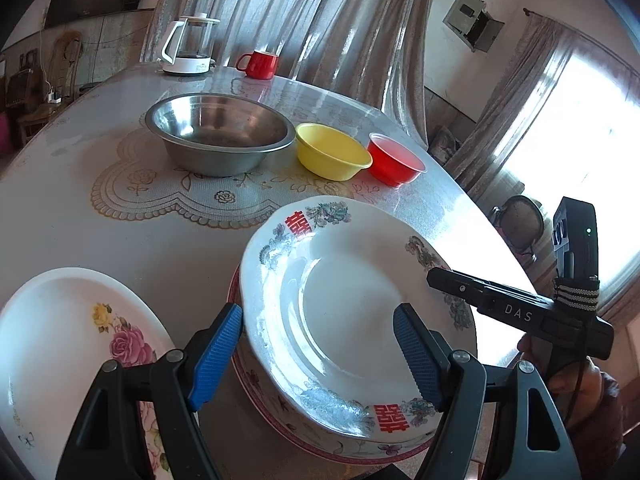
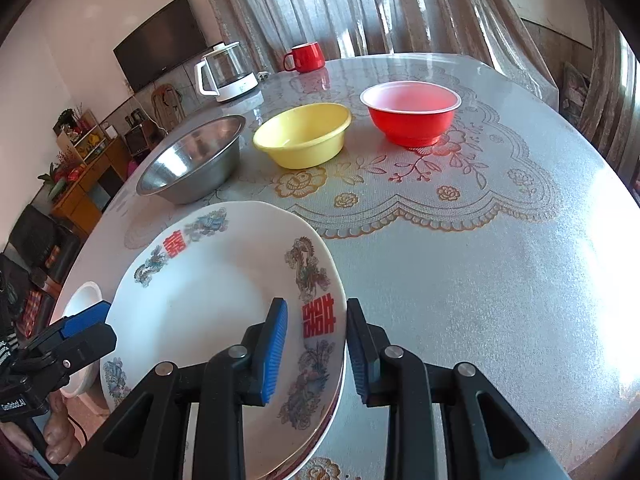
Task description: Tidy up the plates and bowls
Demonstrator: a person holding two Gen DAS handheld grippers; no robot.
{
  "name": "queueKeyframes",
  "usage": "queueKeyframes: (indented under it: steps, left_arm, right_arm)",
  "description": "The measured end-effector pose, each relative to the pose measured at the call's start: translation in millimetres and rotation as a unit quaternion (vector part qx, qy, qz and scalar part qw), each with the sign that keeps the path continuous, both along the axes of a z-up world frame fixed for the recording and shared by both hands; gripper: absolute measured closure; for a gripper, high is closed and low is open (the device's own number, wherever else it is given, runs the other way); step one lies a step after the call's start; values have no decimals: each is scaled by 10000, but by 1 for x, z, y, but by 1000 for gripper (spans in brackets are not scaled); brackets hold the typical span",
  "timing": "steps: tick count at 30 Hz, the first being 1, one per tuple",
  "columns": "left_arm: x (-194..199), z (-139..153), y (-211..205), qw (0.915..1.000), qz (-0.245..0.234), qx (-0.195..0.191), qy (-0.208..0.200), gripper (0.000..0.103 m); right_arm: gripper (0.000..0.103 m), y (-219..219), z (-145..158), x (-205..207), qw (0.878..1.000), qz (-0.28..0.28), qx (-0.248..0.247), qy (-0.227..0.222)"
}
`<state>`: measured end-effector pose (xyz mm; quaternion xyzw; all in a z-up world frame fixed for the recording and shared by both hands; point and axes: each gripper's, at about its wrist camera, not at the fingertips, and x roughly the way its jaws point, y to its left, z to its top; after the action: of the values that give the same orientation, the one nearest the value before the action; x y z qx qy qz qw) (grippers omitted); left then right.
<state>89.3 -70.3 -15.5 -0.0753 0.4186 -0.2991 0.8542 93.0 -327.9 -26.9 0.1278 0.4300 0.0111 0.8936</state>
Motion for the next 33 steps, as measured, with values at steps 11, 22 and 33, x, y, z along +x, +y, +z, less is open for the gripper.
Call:
queueKeyframes:
  steps: [11, 22, 33]
  left_arm:
    - [-17, 4, 2, 9998, -29, -13, -192, 23]
    - [-20, 0, 12, 9995, 217, -39, -239, 19]
    - [-25, -1, 17, 9991, 363, -14, -239, 11]
  right_arm:
    - [71, 6, 2, -16, 9998, 99, -182, 13]
    - [68, 22, 4, -27, 9968, 172, -770, -148]
    - [67, 32, -3, -32, 9914, 382, -1244, -110]
